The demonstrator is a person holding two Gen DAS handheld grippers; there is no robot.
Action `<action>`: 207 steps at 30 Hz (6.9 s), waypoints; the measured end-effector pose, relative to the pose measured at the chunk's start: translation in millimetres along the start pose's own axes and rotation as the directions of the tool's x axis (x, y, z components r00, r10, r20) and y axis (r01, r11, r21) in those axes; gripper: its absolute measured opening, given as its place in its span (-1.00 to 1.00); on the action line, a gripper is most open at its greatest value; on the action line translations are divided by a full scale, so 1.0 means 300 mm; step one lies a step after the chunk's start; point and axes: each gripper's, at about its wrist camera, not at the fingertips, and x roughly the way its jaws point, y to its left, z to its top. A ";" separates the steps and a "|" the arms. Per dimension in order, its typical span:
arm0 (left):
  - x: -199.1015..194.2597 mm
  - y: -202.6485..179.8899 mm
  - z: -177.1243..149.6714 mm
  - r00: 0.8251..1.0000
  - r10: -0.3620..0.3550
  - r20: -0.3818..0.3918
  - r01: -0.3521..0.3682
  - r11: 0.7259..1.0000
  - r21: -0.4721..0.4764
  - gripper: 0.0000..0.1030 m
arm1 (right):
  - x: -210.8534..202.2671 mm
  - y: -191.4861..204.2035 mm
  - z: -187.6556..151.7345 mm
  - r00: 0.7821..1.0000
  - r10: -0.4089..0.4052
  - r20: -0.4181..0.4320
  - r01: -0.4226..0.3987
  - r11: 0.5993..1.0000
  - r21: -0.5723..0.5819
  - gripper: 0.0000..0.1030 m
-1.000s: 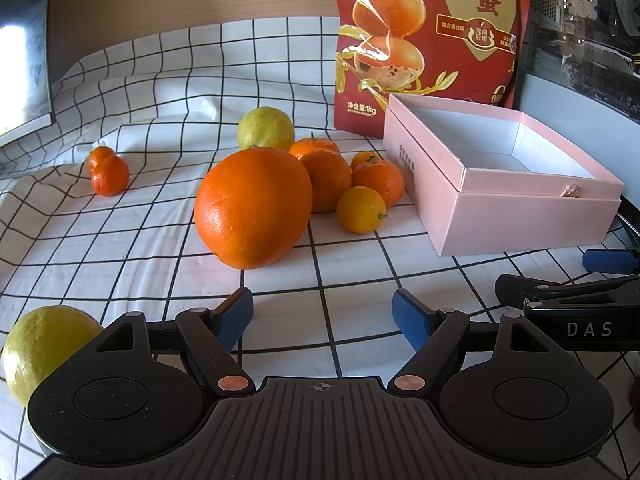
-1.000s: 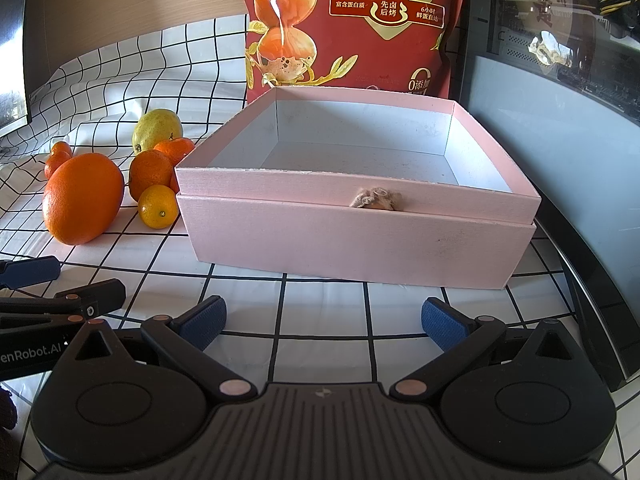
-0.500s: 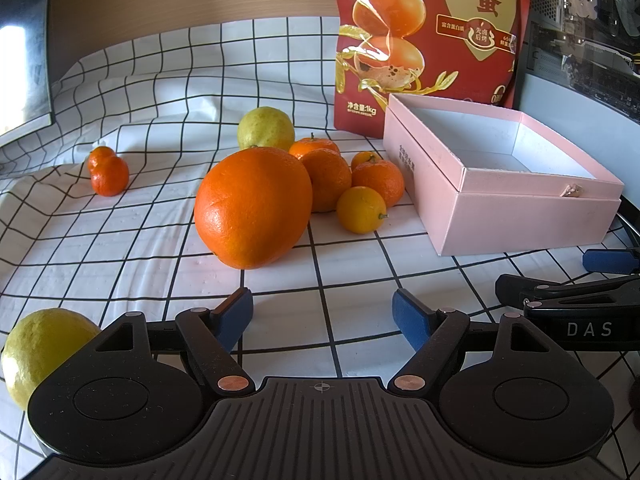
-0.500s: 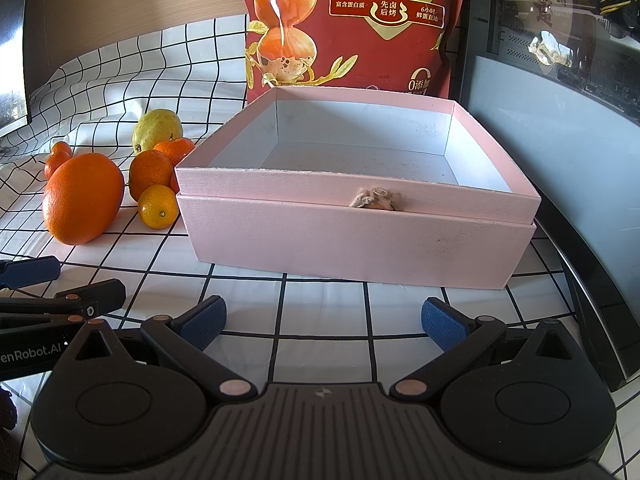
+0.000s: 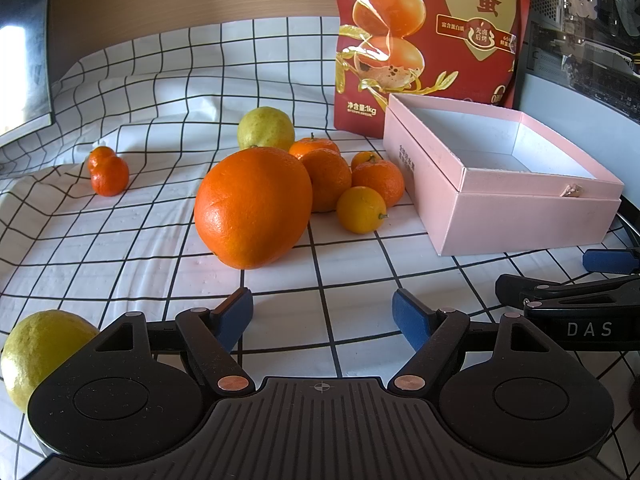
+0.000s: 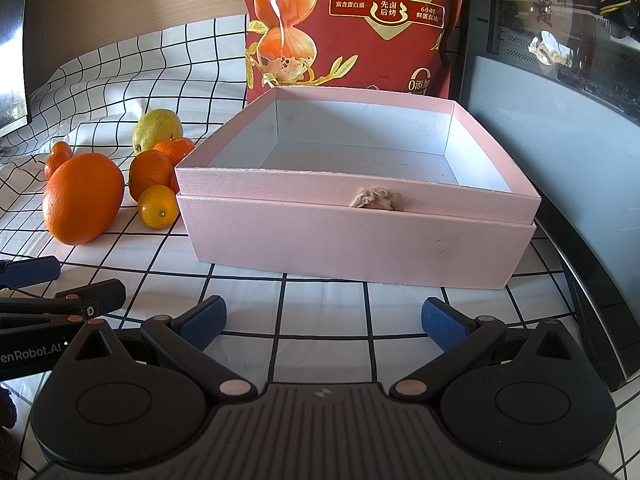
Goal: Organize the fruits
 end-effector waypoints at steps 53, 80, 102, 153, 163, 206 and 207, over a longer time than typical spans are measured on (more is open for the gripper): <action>-0.257 0.481 0.132 0.932 -0.303 -0.201 0.348 0.903 0.251 0.33 | -0.105 0.393 0.187 0.974 0.162 -0.157 -0.188 0.968 -0.165 0.84; -0.137 0.689 0.068 0.958 -0.198 -0.208 0.174 0.977 -0.128 0.34 | -0.092 0.461 0.210 0.986 0.131 -0.101 -0.144 0.980 -0.134 0.84; -0.162 0.689 0.064 0.947 -0.231 -0.224 0.185 0.960 -0.209 0.34 | 0.182 0.512 0.205 0.993 -0.074 -0.090 0.020 0.871 -0.492 -0.12; -0.073 0.434 0.106 0.884 -0.350 -0.311 0.337 0.937 -0.094 0.33 | -0.071 0.227 -0.031 0.984 -0.017 -0.176 0.019 1.000 0.010 1.00; -0.089 0.413 0.097 0.883 -0.348 -0.316 0.350 0.935 -0.051 0.33 | -0.090 0.220 -0.031 0.982 -0.003 -0.187 0.002 1.000 -0.004 0.82; -0.114 0.281 0.212 0.852 -0.449 -0.268 0.452 0.890 -0.052 0.32 | -0.131 0.129 0.100 0.991 0.041 -0.126 -0.040 0.999 0.004 -0.35; -0.114 0.256 0.260 0.849 -0.469 -0.243 0.474 0.880 -0.044 0.32 | -0.144 0.105 0.126 0.994 0.039 -0.107 -0.038 0.999 0.014 -0.35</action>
